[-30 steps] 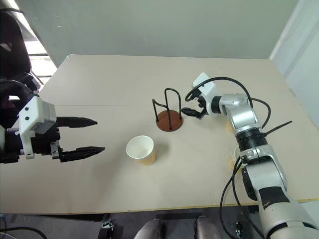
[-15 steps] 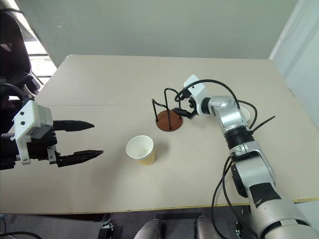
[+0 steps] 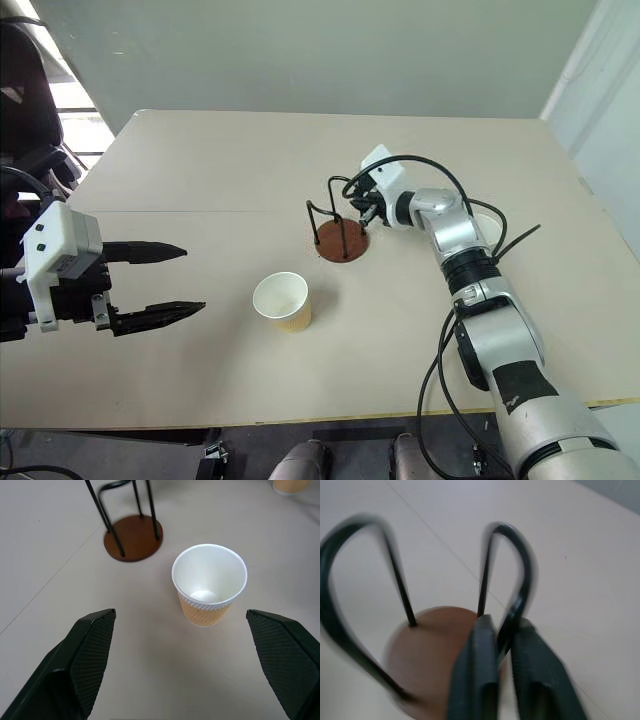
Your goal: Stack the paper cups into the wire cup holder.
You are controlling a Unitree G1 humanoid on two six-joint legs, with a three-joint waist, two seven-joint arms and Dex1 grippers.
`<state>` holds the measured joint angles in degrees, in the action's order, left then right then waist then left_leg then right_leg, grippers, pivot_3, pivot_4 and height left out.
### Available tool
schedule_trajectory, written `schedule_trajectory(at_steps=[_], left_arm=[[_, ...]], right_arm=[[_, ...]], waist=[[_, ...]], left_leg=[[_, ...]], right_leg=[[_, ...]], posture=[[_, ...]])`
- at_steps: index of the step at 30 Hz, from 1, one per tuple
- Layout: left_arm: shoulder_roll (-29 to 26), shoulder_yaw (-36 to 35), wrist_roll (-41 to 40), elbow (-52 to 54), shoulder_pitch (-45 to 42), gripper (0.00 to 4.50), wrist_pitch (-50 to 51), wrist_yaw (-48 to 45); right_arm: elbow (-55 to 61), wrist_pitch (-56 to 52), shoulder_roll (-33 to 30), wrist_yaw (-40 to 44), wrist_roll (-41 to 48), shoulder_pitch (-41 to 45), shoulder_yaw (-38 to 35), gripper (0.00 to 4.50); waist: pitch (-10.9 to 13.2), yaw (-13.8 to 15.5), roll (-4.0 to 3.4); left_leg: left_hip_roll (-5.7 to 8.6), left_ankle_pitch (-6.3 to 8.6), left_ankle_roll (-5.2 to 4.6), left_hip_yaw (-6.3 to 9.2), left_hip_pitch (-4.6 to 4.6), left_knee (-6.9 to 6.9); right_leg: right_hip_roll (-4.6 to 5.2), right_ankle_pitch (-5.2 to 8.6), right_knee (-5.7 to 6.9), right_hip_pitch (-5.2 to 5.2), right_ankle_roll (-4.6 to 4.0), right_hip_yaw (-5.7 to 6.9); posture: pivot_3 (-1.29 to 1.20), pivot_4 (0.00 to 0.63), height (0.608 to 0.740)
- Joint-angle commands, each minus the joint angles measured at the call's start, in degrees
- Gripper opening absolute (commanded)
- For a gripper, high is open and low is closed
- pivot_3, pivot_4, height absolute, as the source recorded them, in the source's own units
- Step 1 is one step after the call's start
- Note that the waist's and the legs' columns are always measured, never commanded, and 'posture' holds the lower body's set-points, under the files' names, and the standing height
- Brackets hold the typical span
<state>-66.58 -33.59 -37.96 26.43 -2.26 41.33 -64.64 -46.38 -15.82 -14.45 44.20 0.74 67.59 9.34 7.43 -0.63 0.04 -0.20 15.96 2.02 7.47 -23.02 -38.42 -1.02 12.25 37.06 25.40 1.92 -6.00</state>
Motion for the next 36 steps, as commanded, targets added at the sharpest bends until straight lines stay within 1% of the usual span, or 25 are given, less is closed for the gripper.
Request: schedule_trajectory(at_steps=[1, 5, 8, 10, 14, 17, 23, 28, 36], left_arm=[[-0.7, -1.6, -0.2, 0.4, -0.4, 4.50, -0.3, 0.0], [-0.7, -1.4, -0.3, 0.2, -0.4, 4.50, -0.7, -0.3], [-0.7, -0.4, -0.2, -0.4, -0.9, 4.50, -1.2, -0.4], [-0.8, 0.8, -0.2, -1.0, -1.7, 4.50, -1.7, -0.5], [-1.3, 4.3, 0.3, -3.1, -4.6, 4.50, -3.0, -0.9], [-1.6, 6.4, 0.5, -4.4, -6.7, 4.50, -3.8, -1.2], [-1.8, 8.1, 1.1, -5.7, -8.4, 4.50, -4.6, -2.0], [-1.9, 8.0, 1.2, -5.7, -8.5, 4.50, -4.6, -2.4], [-2.0, 7.6, 1.6, -5.7, -8.1, 4.50, -4.3, -2.7]], right_arm=[[4.3, -2.1, -2.8, 1.2, -1.0, 0.0, 0.0, 0.05], [16.1, -9.5, -7.0, 5.4, -0.6, -4.5, 1.4, 0.05], [28.1, -16.1, -11.4, 10.8, 1.7, -9.3, 1.9, 0.05], [34.2, -18.9, -14.2, 14.0, 3.5, -11.9, 1.8, 0.05], [40.3, -21.7, -19.1, 19.7, 6.8, -15.4, 1.2, 0.05], [43.2, -22.2, -21.5, 21.9, 7.9, -17.3, 1.6, 0.05], [53.2, -25.1, -23.0, 24.2, 11.9, -23.0, 2.4, 0.05], [59.3, -26.4, -23.6, 26.3, 17.4, -26.8, 1.2, 0.05], [60.8, -27.4, -23.6, 23.7, 18.9, -28.5, 2.1, 0.05]], waist=[[0.0, 0.2, 0.00], [0.0, 0.4, 0.01], [0.0, 0.5, 0.01], [0.0, 0.5, 0.02], [0.0, 0.4, 0.03], [0.0, 0.3, 0.03], [0.0, -0.1, 0.03], [0.0, -0.4, 0.03], [0.0, -0.4, 0.03]], left_leg=[[0.00, 0.00, 0.00, 0.01, -0.01, -0.01], [0.02, -0.03, 0.05, 0.01, -0.04, -0.02], [0.01, -0.05, 0.10, 0.00, -0.05, -0.04], [0.01, -0.07, 0.13, 0.00, -0.05, -0.04], [0.01, -0.15, 0.23, -0.01, -0.02, -0.10], [0.00, -0.24, 0.21, 0.00, 0.02, -0.12], [-0.09, -0.20, -0.29, 0.00, 0.05, -0.10], [-0.16, -0.26, -0.33, 0.00, 0.05, -0.14], [-0.16, -0.30, -0.39, 0.00, 0.06, -0.27]], right_leg=[[0.01, -0.01, 0.00, -0.01, -0.01, 0.01], [0.04, -0.02, 0.00, -0.01, -0.03, 0.04], [0.04, -0.02, -0.01, -0.03, -0.03, 0.08], [0.04, -0.02, -0.02, -0.03, -0.03, 0.08], [0.03, -0.05, 0.01, -0.05, 0.03, 0.07], [0.02, -0.16, 0.06, -0.05, -0.02, 0.07], [-0.06, -0.39, 0.05, -0.05, -0.07, 0.07], [-0.15, -0.50, 0.04, -0.07, -0.08, 0.06], [-0.17, -0.65, 0.03, -0.13, -0.11, 0.03]], posture=[[0.00, 0.150, 0.740], [0.00, 0.150, 0.740], [0.00, 0.150, 0.740], [0.00, 0.150, 0.740], [0.00, 0.150, 0.740], [0.00, 0.150, 0.740], [0.00, 0.150, 0.740], [0.00, 0.150, 0.740], [0.00, 0.150, 0.740]])
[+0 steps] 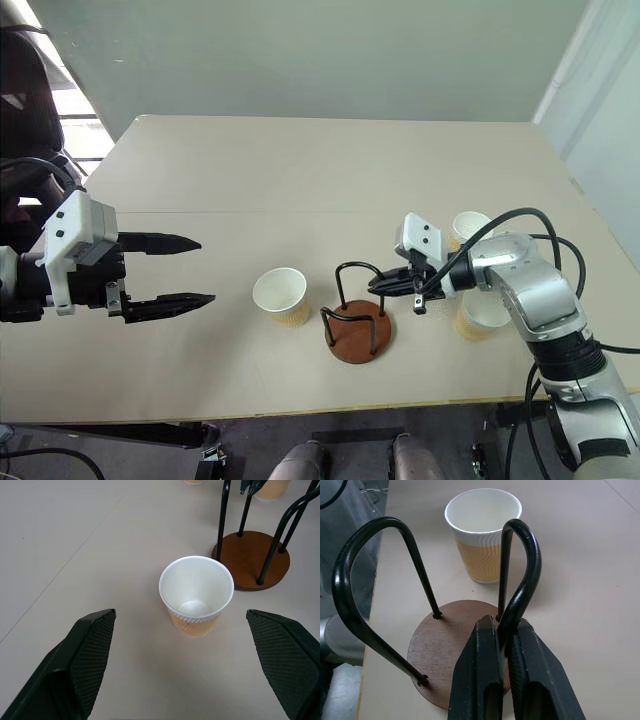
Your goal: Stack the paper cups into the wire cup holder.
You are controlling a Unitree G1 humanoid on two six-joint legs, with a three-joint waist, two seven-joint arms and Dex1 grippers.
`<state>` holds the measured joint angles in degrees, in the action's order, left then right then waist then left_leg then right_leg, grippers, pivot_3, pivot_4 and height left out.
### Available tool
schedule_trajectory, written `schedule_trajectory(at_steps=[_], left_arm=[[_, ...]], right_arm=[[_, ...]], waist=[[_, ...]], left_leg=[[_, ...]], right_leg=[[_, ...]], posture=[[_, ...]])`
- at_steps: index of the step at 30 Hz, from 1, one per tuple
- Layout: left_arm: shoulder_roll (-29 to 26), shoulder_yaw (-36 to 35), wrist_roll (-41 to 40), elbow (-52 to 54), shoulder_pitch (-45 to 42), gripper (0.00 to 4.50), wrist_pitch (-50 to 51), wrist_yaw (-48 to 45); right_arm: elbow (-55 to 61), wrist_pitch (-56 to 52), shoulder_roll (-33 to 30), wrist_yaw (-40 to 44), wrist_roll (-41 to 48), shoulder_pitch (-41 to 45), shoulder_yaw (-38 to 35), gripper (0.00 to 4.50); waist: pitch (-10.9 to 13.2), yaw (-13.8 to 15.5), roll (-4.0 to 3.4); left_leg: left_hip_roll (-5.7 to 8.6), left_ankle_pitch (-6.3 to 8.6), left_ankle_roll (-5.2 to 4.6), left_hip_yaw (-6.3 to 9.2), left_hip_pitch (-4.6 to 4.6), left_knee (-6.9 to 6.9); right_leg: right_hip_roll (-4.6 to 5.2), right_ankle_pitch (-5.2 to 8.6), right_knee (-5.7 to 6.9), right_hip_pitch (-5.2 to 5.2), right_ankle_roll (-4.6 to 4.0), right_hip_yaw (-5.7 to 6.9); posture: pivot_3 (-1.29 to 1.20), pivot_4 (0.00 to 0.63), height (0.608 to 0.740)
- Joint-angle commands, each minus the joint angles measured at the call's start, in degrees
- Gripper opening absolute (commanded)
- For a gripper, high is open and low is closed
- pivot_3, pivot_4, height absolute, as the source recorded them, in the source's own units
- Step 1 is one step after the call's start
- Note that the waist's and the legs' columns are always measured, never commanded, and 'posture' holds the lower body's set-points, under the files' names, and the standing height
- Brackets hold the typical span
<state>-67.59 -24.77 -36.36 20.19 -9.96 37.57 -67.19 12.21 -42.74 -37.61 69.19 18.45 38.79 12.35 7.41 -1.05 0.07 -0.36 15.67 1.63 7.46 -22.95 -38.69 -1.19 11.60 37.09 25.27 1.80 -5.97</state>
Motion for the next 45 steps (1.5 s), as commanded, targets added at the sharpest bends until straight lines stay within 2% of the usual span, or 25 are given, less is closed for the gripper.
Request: schedule_trajectory(at_steps=[1, 11, 21, 28, 36, 41, 45], left_arm=[[-1.0, -1.2, 0.0, 0.6, -0.4, 4.50, -0.4, -0.2], [-1.0, -1.3, 0.1, 0.8, -0.2, 4.50, -0.4, -0.4], [-1.1, 0.1, 0.4, 0.3, -1.1, 4.50, -1.0, -0.9], [-1.3, 2.0, 1.0, -1.0, -2.6, 4.50, -1.7, -1.8], [-1.3, 5.3, 1.4, -3.3, -5.8, 4.50, -3.4, -2.7], [-1.3, 6.5, 2.0, -4.4, -7.1, 4.50, -4.0, -3.1], [-1.3, 6.3, 2.1, -4.4, -7.1, 4.50, -4.0, -3.3]], right_arm=[[2.3, -1.1, -0.3, -2.1, 0.9, 0.4, -0.6, 0.05], [7.5, -9.0, 1.3, -10.0, 2.4, -1.0, -0.8, 0.05], [15.5, -26.9, 7.2, -24.4, 7.1, -3.3, -4.6, 0.05], [21.2, -38.4, 8.8, -33.1, 8.4, -4.4, -8.0, 0.05], [23.8, -40.4, 11.1, -41.5, 6.8, -5.2, -8.0, 0.05], [23.5, -39.4, 10.9, -42.0, 8.2, -4.0, -8.5, 0.05], [23.7, -39.2, 8.4, -39.7, 10.0, -3.0, -8.4, 0.05]], waist=[[0.0, 0.0, 0.00], [0.0, 0.1, 0.00], [0.0, 0.2, 0.01], [0.0, 0.3, 0.05], [-0.1, 0.5, 0.08], [-0.1, 0.6, 0.10], [-0.1, 0.7, 0.10]], left_leg=[[0.00, 0.00, 0.00, 0.00, 0.00, 0.00], [-0.02, -0.01, -0.01, 0.00, 0.00, 0.00], [-0.12, -0.01, -0.01, 0.00, 0.01, -0.01], [-0.16, -0.01, -0.01, 0.00, 0.03, -0.01], [-0.20, -0.07, -0.04, 0.00, 0.03, -0.03], [-0.20, -0.20, -0.08, 0.00, 0.03, -0.04], [-0.22, -0.20, -0.08, 0.00, -0.02, -0.04]], right_leg=[[0.00, -0.01, 0.00, 0.00, -0.02, 0.00], [-0.04, -0.10, -0.01, 0.01, -0.11, 0.00], [-0.18, -0.16, -0.03, 0.01, -0.12, -0.03], [-0.23, -0.17, -0.04, 0.01, -0.32, -0.04], [-0.30, -0.30, -0.07, 0.02, -0.58, -0.08], [-0.35, -0.39, -0.07, 0.08, -0.70, -0.16], [-0.39, -0.39, -0.07, 0.14, -0.70, -0.19]], posture=[[0.00, 0.150, 0.740], [0.00, 0.150, 0.740], [0.00, 0.150, 0.740], [0.00, 0.150, 0.740], [0.00, 0.150, 0.740], [0.00, 0.150, 0.740], [0.00, 0.150, 0.740]])
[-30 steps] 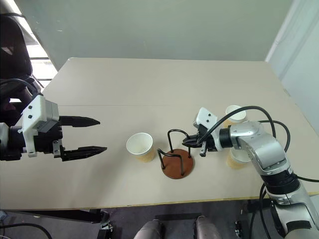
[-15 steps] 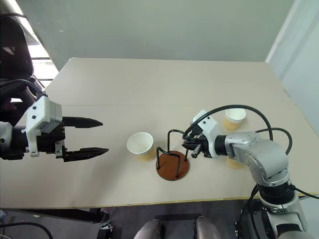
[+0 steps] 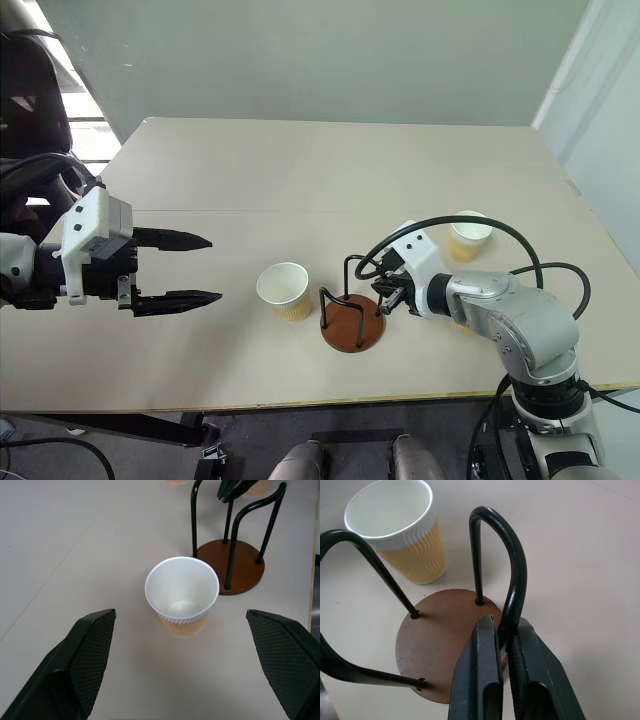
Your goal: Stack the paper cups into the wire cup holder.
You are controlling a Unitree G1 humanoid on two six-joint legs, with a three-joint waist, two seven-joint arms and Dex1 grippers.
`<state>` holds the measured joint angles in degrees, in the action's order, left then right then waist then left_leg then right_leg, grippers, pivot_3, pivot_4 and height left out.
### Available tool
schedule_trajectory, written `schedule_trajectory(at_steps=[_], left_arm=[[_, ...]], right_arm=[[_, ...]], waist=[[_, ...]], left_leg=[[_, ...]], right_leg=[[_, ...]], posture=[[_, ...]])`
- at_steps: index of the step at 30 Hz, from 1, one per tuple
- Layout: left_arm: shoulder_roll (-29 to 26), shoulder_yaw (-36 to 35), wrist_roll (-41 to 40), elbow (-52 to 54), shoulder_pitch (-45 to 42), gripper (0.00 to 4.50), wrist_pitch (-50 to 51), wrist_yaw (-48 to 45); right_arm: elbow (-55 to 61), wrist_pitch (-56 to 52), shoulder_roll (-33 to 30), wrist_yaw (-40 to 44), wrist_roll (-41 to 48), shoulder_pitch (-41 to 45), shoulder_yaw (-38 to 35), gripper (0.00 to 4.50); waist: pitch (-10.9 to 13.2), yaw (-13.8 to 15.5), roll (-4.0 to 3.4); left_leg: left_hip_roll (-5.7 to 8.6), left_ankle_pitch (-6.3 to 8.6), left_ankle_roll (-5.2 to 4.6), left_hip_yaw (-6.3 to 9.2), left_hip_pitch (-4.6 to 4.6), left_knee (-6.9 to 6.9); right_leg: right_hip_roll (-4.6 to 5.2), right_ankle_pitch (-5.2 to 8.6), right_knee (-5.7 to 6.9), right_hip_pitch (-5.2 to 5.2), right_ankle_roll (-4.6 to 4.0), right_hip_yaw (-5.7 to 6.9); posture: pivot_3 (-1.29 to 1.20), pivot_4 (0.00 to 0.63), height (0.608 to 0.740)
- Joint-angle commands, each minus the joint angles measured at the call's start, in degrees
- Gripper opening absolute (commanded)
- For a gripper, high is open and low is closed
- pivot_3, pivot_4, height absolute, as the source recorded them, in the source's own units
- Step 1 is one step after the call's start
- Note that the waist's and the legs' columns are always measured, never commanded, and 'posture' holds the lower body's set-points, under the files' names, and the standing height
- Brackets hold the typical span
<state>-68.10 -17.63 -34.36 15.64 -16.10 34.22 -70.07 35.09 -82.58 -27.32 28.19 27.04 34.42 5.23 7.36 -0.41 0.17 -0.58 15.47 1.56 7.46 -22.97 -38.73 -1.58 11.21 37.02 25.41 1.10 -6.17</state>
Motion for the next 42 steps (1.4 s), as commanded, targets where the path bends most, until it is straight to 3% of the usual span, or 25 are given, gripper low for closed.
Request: schedule_trajectory(at_steps=[1, 22, 42], left_arm=[[-0.8, -0.9, 0.0, 0.1, -0.9, 4.50, -0.6, -0.4], [-0.5, -3.7, -0.9, 2.3, 1.8, 4.50, 0.9, 0.4], [1.5, -6.2, -1.9, 6.3, 6.4, 4.50, 1.8, 2.4]], right_arm=[[0.8, 0.8, -2.6, 1.8, 1.9, 1.7, -1.2, 0.05], [-2.9, 5.4, -5.6, 4.6, 4.6, 5.5, 1.5, 0.05], [-2.9, 10.2, -7.9, 6.2, 4.7, 3.8, 4.4, 0.05]], waist=[[0.0, 0.0, 0.00], [0.0, 0.0, 0.00], [0.0, 0.0, 0.00]], left_leg=[[0.00, 0.00, 0.00, 0.00, -0.01, 0.01], [-0.16, 0.02, 0.02, -0.03, -0.20, 0.19], [-0.17, 0.02, 0.03, -0.03, -0.19, 0.20]], right_leg=[[0.00, 0.00, -0.01, 0.01, 0.00, 0.00], [-0.15, -0.04, -0.04, 0.29, 0.08, -0.02], [-0.15, -0.05, -0.04, 0.28, 0.07, -0.02]], posture=[[0.00, 0.150, 0.740], [0.00, 0.150, 0.740], [0.00, 0.150, 0.740]])
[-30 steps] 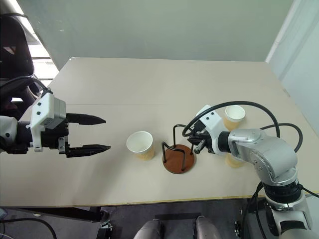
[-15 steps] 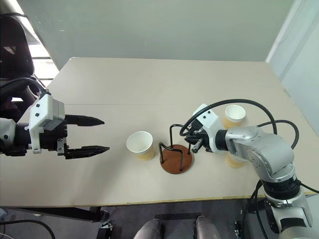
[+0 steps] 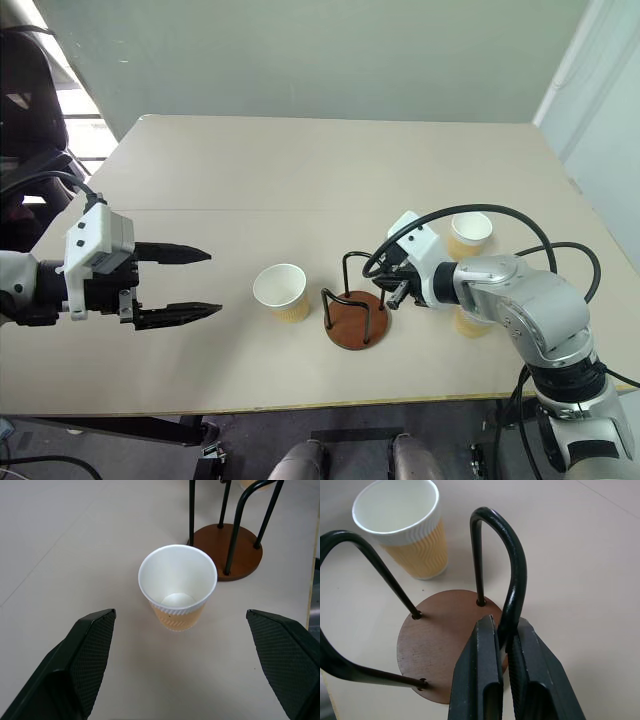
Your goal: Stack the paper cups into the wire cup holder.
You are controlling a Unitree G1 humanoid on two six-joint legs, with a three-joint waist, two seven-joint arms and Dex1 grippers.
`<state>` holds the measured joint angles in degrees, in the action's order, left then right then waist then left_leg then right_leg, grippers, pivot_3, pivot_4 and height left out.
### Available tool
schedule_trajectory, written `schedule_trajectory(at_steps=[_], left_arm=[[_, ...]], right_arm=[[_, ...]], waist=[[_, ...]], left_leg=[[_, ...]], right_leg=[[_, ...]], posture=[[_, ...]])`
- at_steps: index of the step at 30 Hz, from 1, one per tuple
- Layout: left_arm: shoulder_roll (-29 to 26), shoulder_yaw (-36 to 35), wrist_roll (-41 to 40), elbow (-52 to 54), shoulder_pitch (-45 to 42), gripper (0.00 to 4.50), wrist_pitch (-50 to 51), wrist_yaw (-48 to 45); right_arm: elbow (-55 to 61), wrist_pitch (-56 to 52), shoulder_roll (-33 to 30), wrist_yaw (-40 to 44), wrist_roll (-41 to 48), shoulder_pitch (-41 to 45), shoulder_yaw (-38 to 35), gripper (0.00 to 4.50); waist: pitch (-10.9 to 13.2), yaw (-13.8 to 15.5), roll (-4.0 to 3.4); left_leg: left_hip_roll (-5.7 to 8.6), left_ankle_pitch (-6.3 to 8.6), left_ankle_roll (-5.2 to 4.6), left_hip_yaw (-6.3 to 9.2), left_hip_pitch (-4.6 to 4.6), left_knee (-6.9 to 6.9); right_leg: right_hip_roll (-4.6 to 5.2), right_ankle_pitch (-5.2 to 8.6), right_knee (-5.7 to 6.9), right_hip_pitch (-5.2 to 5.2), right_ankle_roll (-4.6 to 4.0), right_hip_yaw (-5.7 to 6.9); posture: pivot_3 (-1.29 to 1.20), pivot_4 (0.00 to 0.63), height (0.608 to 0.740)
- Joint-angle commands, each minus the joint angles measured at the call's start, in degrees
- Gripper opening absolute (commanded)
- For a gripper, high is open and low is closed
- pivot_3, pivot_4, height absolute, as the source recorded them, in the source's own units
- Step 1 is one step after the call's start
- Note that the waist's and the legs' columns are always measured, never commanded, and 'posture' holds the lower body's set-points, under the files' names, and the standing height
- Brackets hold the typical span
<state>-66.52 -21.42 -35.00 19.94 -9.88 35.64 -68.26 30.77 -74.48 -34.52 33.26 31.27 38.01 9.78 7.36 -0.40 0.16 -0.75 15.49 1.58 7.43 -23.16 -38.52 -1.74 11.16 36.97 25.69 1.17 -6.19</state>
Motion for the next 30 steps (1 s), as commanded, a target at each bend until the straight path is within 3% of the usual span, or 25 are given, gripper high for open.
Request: schedule_trajectory(at_steps=[1, 30], left_arm=[[0.0, -2.6, -1.2, 2.2, 0.3, 4.50, 0.4, 0.7], [-0.3, -4.2, -1.9, 2.9, 1.6, 4.50, 1.0, 1.5]], right_arm=[[1.4, 2.3, -0.6, 1.1, 0.4, 0.3, 0.0, 0.05], [-3.6, 8.4, -1.9, 4.1, -2.3, 2.6, 3.8, 0.05]], waist=[[0.0, 0.0, 0.00], [0.0, 0.0, 0.00]], left_leg=[[0.00, 0.00, 0.00, 0.00, 0.00, 0.00], [-0.01, 0.00, 0.00, 0.00, 0.01, 0.00]], right_leg=[[0.00, 0.00, 0.00, -0.01, 0.00, 0.00], [0.00, -0.02, 0.01, 0.00, -0.02, 0.00]], posture=[[0.00, 0.150, 0.740], [0.00, 0.150, 0.740]])
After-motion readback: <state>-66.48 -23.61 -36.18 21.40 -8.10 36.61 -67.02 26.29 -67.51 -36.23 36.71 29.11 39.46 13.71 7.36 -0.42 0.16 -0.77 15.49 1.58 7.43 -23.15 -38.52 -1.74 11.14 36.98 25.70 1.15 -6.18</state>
